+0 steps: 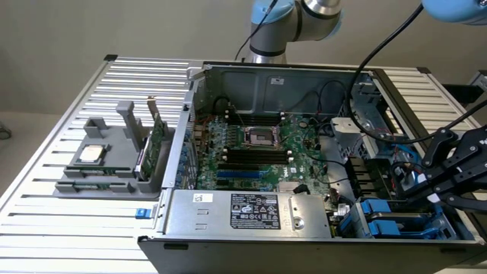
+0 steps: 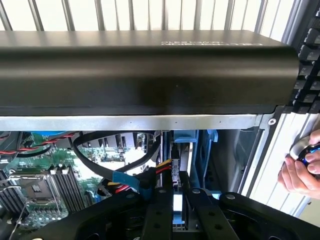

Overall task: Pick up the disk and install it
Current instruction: 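Insert the first disk wire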

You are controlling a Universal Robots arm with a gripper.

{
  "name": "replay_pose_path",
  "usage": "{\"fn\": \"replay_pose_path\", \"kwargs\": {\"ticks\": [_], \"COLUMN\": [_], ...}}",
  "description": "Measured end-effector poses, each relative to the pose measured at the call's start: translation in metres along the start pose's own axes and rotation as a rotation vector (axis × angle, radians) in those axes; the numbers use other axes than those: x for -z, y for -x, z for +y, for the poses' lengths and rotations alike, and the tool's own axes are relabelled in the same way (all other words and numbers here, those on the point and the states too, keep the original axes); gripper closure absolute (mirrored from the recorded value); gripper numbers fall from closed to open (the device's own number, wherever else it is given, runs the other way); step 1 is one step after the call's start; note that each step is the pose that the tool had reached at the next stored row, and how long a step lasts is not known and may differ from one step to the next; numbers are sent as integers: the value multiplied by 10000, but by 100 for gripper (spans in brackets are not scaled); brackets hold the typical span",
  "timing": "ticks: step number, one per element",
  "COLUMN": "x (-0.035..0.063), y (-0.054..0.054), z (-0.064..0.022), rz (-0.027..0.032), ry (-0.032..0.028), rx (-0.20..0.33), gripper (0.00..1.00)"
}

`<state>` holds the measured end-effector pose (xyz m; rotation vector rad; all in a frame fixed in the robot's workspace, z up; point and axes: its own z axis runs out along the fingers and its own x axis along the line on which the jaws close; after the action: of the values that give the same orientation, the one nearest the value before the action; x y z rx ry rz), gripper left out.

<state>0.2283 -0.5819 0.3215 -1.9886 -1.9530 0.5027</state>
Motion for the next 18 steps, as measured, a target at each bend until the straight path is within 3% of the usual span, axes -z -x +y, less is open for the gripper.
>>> {"fn": "replay_pose_path", "kwargs": {"ticks": [5, 11, 18], "x": [0, 1, -3], "y": [2, 7, 17], "z": [1, 3, 4], "rz": [4, -31, 6], "ry": [3, 9, 11], "rx": [148, 371, 411], "gripper": [83, 83, 83]}}
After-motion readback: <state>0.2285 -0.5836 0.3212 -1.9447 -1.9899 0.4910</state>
